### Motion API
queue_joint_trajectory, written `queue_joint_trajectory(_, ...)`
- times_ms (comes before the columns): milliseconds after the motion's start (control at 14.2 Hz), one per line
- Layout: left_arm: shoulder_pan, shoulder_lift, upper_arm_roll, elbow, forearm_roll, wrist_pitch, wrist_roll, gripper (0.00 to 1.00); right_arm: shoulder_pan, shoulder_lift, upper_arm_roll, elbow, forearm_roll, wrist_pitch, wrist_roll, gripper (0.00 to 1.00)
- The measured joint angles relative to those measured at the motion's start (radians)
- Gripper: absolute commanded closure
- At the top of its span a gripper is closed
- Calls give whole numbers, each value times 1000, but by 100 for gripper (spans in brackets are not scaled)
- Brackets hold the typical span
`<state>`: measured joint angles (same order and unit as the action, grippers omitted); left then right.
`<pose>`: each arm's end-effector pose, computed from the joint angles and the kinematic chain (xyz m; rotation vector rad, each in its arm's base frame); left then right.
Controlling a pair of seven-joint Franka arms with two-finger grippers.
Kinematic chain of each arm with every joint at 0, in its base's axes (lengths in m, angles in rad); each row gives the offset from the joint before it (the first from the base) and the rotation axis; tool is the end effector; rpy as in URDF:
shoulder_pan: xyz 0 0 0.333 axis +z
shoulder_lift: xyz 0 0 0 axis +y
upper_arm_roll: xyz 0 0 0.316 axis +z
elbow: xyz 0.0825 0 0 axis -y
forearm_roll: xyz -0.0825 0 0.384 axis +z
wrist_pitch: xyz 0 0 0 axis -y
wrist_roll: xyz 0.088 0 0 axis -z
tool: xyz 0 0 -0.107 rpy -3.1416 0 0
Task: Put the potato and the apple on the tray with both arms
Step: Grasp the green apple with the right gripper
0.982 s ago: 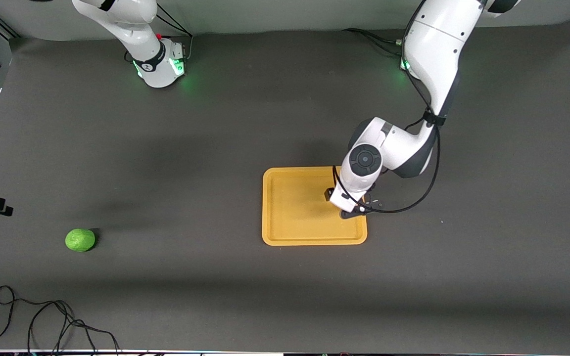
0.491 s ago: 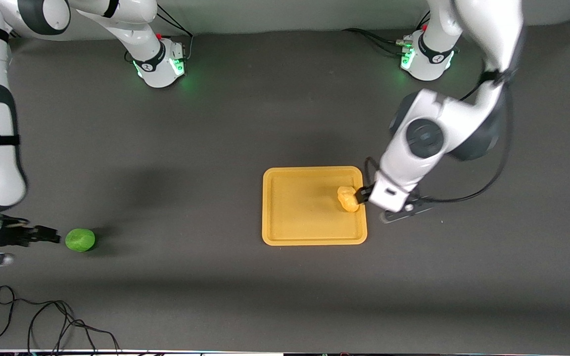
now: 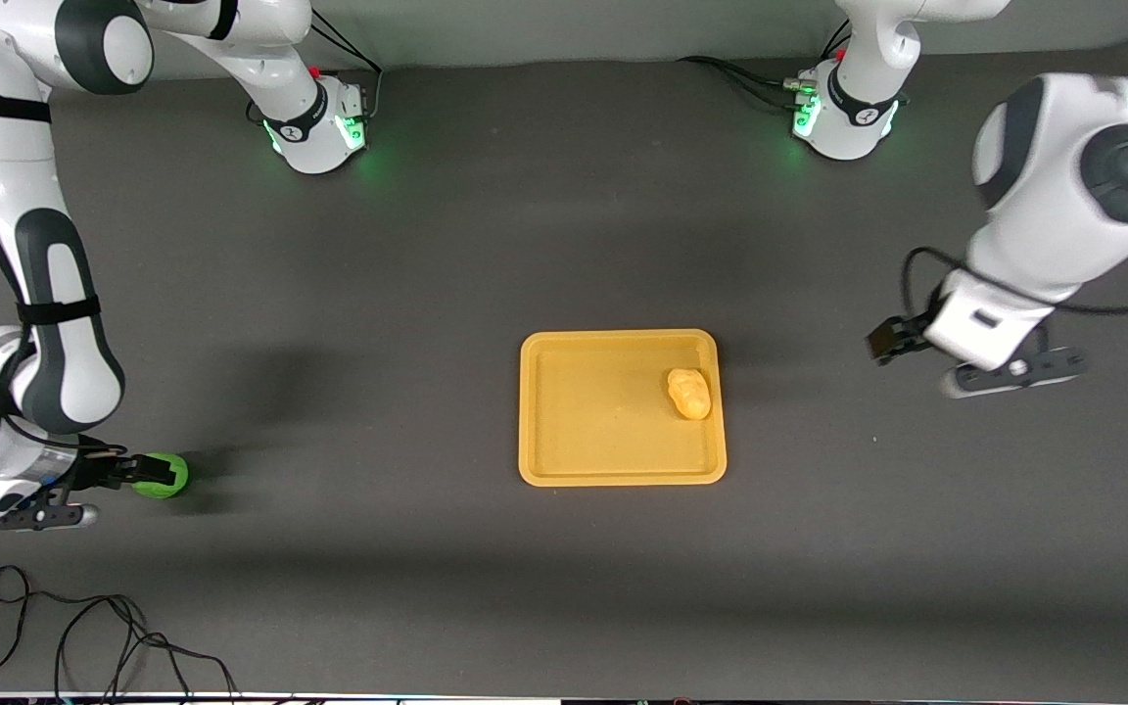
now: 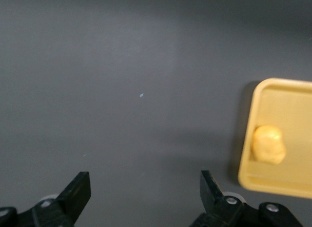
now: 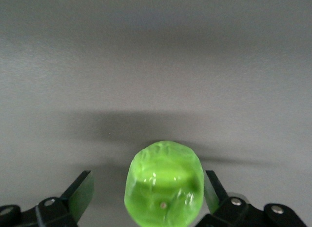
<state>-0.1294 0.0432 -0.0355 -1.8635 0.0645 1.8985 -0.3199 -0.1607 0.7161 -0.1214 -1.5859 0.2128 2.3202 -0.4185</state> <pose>0.5660 -0.0892 0.4889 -3.0750 -0.2064 -0.0098 0.6777 -0.1801 0.2198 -3.0759 -0.0366 -0.0793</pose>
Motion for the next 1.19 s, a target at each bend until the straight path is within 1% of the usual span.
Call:
queue_joint_trajectory(140, 16, -24, 0, -31, 0, -5, 18, 0, 0, 20, 0, 0, 2, 3, 0, 0)
queue_joint_trajectory(211, 23, -30, 0, -35, 0, -5, 34, 0, -1, 29, 0, 0, 2, 3, 0, 16)
queue_joint_trajectory(281, 34, -37, 0, -36, 0, -5, 62, 0, -2, 35, 0, 0, 2, 5, 0, 34)
queue_joint_trajectory(351, 53, -46, 0, -36, 0, -10, 92, 0, -3, 38, 0, 0, 2, 7, 0, 47)
queue_joint_trajectory(421, 77, -55, 1, -34, -1, -29, 130, 0, -4, 38, 0, 0, 2, 7, 0, 50)
queue_joint_trajectory(702, 151, -81, 10, -11, -3, -102, 237, 0, -4, 29, -1, 11, 2, 3, 0, 50)
queue_joint_trajectory(772, 156, -83, 15, 2, -6, -115, 248, 0, -2, 12, -1, 24, 1, -23, 0, 50)
queue_joint_trajectory(912, 154, -85, 24, 27, -9, -149, 259, 0, 3, -58, -2, 67, -28, -143, 0, 50)
queue_joint_trajectory(1193, 145, -96, 31, 65, -23, -185, 293, 0, 12, -265, -3, 171, -115, -467, 3, 50)
